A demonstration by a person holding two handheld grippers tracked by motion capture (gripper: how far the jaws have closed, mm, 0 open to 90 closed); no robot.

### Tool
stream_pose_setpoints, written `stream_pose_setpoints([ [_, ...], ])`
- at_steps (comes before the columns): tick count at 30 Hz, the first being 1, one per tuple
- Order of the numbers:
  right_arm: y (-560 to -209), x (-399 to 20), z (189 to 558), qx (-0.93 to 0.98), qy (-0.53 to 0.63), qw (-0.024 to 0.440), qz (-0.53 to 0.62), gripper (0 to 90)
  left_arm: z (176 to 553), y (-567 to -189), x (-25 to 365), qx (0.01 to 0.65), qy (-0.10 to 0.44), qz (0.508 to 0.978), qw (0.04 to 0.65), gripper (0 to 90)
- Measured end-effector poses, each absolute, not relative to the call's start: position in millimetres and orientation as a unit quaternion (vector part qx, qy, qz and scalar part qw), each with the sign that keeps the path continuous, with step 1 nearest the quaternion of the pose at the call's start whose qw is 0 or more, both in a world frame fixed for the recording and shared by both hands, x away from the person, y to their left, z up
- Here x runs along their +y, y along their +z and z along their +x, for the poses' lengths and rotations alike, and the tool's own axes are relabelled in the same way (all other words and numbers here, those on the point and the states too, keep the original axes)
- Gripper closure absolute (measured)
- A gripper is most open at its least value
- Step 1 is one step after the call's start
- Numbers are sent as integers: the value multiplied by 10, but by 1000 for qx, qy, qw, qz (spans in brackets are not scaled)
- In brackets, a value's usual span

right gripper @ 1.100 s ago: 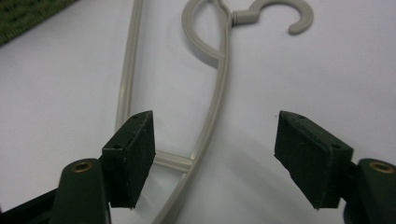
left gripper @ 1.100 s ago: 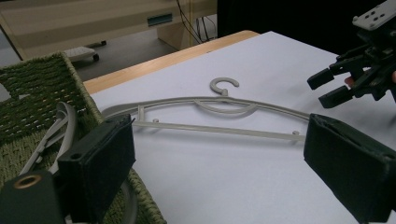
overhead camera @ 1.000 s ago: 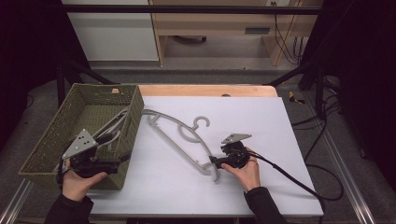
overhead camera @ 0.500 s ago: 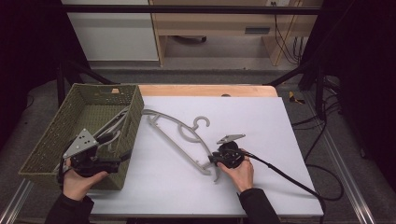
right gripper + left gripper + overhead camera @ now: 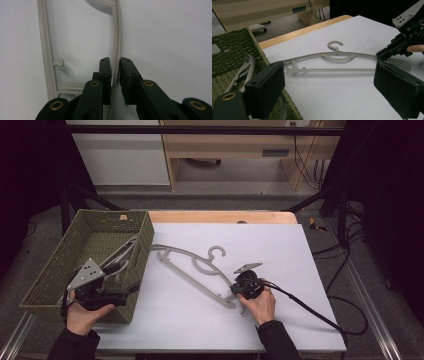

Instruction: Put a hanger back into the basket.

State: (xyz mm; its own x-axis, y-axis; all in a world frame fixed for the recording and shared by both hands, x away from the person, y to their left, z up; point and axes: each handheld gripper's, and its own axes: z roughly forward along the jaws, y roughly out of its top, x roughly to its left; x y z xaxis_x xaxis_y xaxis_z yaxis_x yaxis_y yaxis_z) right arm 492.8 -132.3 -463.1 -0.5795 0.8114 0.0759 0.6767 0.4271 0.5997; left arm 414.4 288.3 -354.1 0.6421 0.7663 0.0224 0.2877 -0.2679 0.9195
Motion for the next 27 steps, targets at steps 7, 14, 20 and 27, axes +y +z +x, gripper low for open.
stream_pose_setpoints([
  [7, -4588, -1681, 4842, 841, 276, 103, 453, 824, 4131, -3536, 2865, 344, 241, 760, 496, 96],
  [14, -4629, -1766, 4848, 844, 283, 110, 442, 755, 4140, -3552, 2833, 341, 238, 765, 491, 97],
  [20, -4642, -1699, 4857, 856, 266, 131, 423, 800, 4144, -3560, 2813, 338, 236, 769, 489, 97],
  [27, -4614, -1649, 4879, 857, 250, 121, 434, 822, 4151, -3576, 2771, 334, 234, 774, 484, 98],
])
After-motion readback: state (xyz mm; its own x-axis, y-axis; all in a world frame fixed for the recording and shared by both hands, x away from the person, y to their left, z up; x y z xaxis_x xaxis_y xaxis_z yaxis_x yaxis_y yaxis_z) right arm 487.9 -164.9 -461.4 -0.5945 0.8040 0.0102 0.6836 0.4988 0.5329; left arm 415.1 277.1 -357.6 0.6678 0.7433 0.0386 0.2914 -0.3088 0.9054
